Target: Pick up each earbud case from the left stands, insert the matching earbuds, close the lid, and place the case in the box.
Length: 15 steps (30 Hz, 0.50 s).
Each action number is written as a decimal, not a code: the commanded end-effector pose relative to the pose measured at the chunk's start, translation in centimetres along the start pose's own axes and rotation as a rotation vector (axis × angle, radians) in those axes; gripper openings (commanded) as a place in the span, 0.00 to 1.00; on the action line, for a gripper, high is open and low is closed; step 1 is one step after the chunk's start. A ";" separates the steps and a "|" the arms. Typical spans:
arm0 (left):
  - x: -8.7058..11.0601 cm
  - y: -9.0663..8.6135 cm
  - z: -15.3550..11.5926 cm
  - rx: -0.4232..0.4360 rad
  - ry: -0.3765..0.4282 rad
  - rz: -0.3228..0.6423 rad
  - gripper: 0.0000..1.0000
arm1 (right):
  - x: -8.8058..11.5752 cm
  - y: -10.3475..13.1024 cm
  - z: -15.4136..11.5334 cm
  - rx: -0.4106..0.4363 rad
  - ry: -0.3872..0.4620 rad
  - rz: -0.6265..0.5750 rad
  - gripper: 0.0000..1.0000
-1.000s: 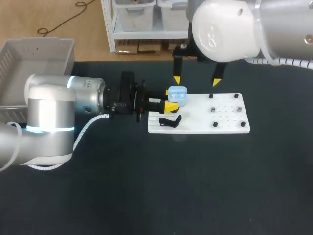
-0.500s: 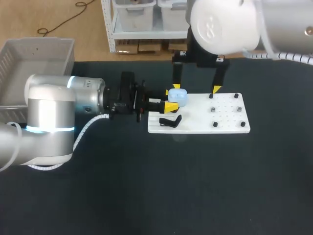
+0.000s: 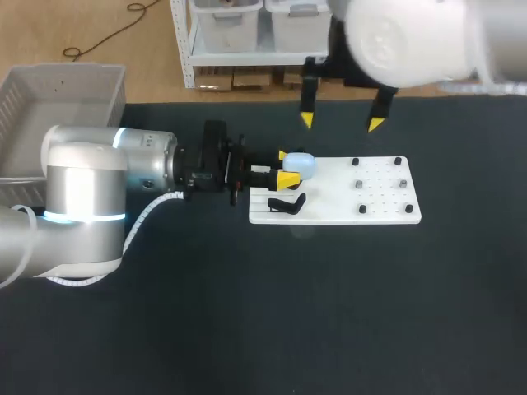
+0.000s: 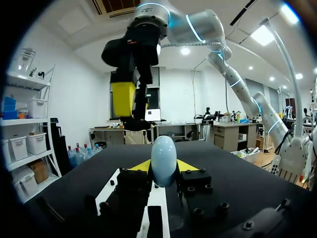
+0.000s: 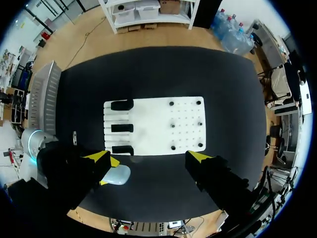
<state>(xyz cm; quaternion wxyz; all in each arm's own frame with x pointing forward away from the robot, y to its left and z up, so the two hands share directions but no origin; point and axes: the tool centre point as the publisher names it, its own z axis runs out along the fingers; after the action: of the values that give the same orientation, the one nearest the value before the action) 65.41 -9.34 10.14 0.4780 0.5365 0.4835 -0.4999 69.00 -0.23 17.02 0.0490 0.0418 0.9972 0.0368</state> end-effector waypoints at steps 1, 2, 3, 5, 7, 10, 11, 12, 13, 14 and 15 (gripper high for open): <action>-1.3 -0.3 -0.5 -0.010 0.041 -0.016 0.00 | 3.7 -2.6 -1.4 -0.014 -0.247 0.008 1.00; -1.6 -0.3 -0.7 -0.014 0.051 -0.021 0.00 | 4.0 -2.9 -1.5 -0.009 -0.264 0.011 1.00; -1.9 -0.3 -1.0 -0.022 0.060 -0.028 0.00 | 4.2 -3.2 -1.6 -0.008 -0.278 0.013 1.00; -2.8 -0.3 -1.5 -0.041 0.075 -0.045 0.00 | 4.8 -3.7 -1.6 -0.002 -0.312 0.015 1.00; -3.7 -0.4 -2.1 -0.061 0.086 -0.062 0.00 | 5.4 -4.2 -1.7 -0.010 -0.339 0.024 1.00; -5.0 -0.5 -3.0 -0.092 0.102 -0.083 0.00 | 5.8 -4.8 -1.8 -0.043 -0.347 0.027 1.00; -5.4 -0.6 -3.3 -0.106 0.106 -0.091 0.00 | 5.8 -4.8 -1.8 -0.043 -0.347 0.027 1.00; -5.9 -0.7 -3.7 -0.119 0.109 -0.096 0.00 | 5.8 -4.8 -1.8 -0.043 -0.347 0.027 1.00; -6.3 -0.8 -4.1 -0.133 0.107 -0.107 0.00 | 5.8 -4.8 -1.8 -0.043 -0.347 0.027 1.00; -6.8 -0.9 -4.5 -0.147 0.107 -0.114 0.00 | 5.8 -4.8 -1.8 -0.043 -0.347 0.027 1.00; -7.2 -1.0 -5.0 -0.161 0.115 -0.113 0.00 | 5.8 -4.8 -1.8 -0.043 -0.347 0.027 1.00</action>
<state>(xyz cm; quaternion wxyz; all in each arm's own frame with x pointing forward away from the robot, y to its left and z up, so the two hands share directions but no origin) 66.23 -6.02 15.97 0.4481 0.5088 0.5522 -0.4852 63.53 -4.16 18.00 0.1156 0.0546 0.9905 0.0507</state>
